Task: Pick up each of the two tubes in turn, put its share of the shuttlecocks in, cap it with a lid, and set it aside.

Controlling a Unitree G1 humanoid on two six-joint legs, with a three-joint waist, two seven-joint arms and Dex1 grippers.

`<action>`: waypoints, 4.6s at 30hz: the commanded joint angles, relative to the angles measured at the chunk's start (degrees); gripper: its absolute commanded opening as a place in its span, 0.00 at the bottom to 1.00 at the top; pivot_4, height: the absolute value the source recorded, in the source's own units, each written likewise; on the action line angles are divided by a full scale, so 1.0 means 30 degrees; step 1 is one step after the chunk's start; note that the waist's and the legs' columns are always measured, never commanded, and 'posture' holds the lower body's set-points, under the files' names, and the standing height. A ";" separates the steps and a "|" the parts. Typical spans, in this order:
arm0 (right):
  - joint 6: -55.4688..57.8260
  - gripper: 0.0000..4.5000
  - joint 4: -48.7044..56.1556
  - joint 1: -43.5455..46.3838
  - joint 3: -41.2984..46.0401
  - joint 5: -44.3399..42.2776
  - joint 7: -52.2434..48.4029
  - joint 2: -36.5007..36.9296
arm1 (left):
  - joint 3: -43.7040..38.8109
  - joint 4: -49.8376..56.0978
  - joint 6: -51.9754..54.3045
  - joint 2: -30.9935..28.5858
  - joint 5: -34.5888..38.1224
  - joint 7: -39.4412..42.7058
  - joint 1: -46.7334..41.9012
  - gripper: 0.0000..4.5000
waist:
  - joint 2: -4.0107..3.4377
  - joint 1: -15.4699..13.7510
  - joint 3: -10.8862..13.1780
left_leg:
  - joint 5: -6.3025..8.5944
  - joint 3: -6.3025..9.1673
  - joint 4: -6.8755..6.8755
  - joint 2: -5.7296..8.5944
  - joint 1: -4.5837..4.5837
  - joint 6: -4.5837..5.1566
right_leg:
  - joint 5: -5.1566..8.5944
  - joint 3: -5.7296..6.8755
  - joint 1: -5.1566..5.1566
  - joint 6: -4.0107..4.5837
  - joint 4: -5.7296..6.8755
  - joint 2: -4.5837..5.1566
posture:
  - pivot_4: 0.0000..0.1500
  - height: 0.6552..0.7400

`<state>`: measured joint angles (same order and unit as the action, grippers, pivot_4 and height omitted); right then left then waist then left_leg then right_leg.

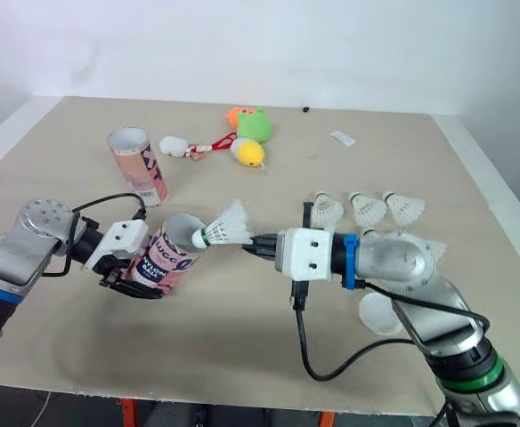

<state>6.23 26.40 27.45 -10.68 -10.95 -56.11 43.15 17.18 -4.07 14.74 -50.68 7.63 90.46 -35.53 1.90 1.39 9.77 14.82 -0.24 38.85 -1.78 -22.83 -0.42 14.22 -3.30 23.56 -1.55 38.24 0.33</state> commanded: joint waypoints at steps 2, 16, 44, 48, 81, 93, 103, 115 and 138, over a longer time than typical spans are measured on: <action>-0.1416 0.01 -0.0789 0.1326 -0.0262 0.0302 -0.0794 -0.0317 | 0.0603 -0.0726 -0.0835 -0.0487 -0.1155 0.0263 -0.0347 0.64 | -0.0003 -0.0006 0.0002 | 0.0000 0.0005 -0.0001 -0.0011 0.0007 0.0001 | 0.0000 0.0002 -0.0001 0.0014 0.0010 -0.0016 | 1.00 0.91; -0.1583 0.61 -0.0849 0.3150 -0.2092 0.0221 -0.3397 -0.0852 | 0.0812 -0.0895 -0.0693 0.0017 -0.0888 0.0276 -0.0825 0.64 | -0.0017 -0.0016 0.0010 | -0.0010 -0.0019 0.0000 -0.0027 0.0057 0.0014 | -0.0005 -0.0024 -0.0003 0.0038 0.0074 -0.0030 | 1.00 0.91; 1.4449 0.90 -0.2164 -0.1315 0.3008 0.0589 1.5317 -0.7859 | 0.0761 0.0214 -0.0160 0.0036 -0.0761 -0.0002 -0.0160 0.64 | -0.0165 -0.0001 0.0012 | -0.0012 -0.0107 -0.0007 0.0016 0.0078 0.0013 | 0.0087 -0.0131 0.0028 -0.0089 0.0151 -0.0001 | 1.00 0.91; 1.3887 0.90 -0.4748 -0.0118 0.2435 0.1367 1.5750 -0.8477 | 0.0709 0.0401 -0.0040 0.0005 -0.0712 -0.0076 0.0005 0.64 | -0.0166 0.0026 0.0012 | -0.0011 -0.0144 -0.0021 0.0018 0.0073 0.0015 | 0.0086 -0.0165 0.0053 -0.0083 0.0152 0.0001 | 1.00 0.91; 0.2637 0.01 -0.0044 0.1305 0.0452 -0.2012 -0.0988 -0.0274 | 0.0121 0.2650 0.1660 0.0202 -0.0385 -0.0996 0.1489 0.64 | -0.0196 0.0097 0.0017 | 0.0011 -0.0226 -0.0026 0.0058 -0.0080 0.0043 | 0.0046 -0.0264 0.0212 -0.0127 0.0135 0.0089 | 1.00 0.91; 0.2903 0.01 -0.0533 0.4401 -0.2089 -0.1814 -0.3741 -0.0956 | 0.0467 0.1828 0.1040 0.0591 -0.0603 -0.0750 0.0884 0.64 | -0.0188 -0.0063 0.0013 | -0.0007 -0.0248 0.0064 0.0047 -0.0065 0.0050 | 0.0014 -0.0248 0.0173 -0.0150 0.0143 0.0059 | 1.00 0.91; 0.7150 0.75 0.1002 0.5185 -0.1031 -0.5416 -0.4611 -0.0826 | 0.0254 0.2119 0.1261 0.0497 -0.0476 -0.0966 0.1166 0.64 | -0.0189 -0.0062 0.0013 | -0.0007 -0.0207 0.0064 0.0049 -0.0088 0.0050 | 0.0007 -0.0240 0.0181 -0.0141 0.0145 0.0117 | 1.00 0.91; 1.2396 0.75 0.4915 -0.7498 1.0980 -0.7584 0.1382 0.1177 | 0.0449 0.2048 0.0890 0.0416 -0.0390 -0.0754 0.1552 0.64 | -0.0133 -0.0293 -0.0032 | -0.0004 -0.0153 0.0065 0.0127 -0.0129 0.0055 | 0.0048 -0.0172 0.0146 -0.0194 0.0137 0.0190 | 1.00 0.91; 1.0848 0.75 0.2017 -1.3011 1.2756 -0.4531 0.7228 -0.1270 | 0.1029 0.0953 -0.0017 0.1197 -0.0640 -0.0192 0.0993 0.64 | -0.0287 -0.0083 -0.0138 | 0.0016 -0.0289 0.0044 0.0192 0.0118 0.0104 | 0.0068 -0.0338 -0.0108 -0.0474 -0.0036 0.0247 | 1.00 0.91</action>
<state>38.84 32.22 -12.25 27.51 -25.42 -36.67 39.59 18.09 -1.06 14.61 -47.51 6.40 89.38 -33.68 1.03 1.14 9.36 14.88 -1.10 38.98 -1.20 -22.49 -0.09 14.43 -4.30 23.24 -2.98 38.13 1.08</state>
